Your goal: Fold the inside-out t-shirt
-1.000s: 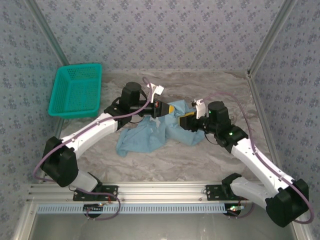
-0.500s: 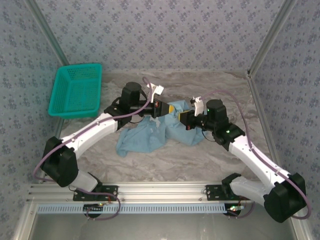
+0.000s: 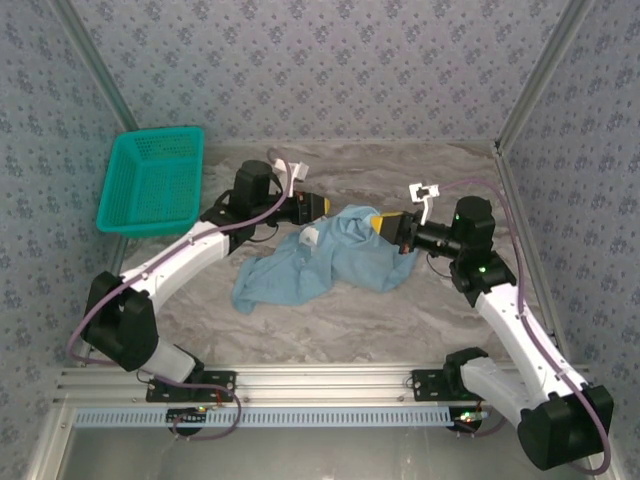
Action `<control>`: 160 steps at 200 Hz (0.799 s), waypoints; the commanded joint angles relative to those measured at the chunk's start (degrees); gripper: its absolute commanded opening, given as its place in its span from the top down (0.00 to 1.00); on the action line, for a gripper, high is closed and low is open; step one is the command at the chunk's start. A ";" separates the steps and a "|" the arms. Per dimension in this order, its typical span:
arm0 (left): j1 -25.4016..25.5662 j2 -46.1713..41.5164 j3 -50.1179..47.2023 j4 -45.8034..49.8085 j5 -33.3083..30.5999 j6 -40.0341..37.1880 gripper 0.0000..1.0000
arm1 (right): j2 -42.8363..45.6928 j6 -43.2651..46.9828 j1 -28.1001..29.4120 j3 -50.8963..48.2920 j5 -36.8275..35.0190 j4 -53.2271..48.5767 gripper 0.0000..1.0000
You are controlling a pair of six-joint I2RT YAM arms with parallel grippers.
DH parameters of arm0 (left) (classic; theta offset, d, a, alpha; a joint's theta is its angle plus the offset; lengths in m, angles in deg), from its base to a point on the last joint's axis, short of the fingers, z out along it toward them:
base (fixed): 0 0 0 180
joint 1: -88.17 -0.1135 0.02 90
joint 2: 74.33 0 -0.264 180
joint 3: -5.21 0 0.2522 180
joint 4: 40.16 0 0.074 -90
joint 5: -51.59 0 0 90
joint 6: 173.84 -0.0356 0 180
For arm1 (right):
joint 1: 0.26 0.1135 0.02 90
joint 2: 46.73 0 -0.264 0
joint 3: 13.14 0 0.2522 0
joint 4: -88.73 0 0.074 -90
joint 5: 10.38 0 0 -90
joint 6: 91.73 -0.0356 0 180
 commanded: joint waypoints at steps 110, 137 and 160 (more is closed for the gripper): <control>16.00 -3.13 1.02 6.78 -7.38 -23.17 0.63 | -2.91 -11.28 -3.10 -1.04 4.59 11.74 1.00; 15.81 -0.82 3.59 8.51 -12.56 -24.45 0.62 | -2.48 -11.31 -3.11 -1.27 4.65 11.57 1.00; 15.56 0.66 4.99 8.94 -13.38 -24.47 0.60 | -2.10 -11.35 -3.19 -1.38 4.75 11.41 1.00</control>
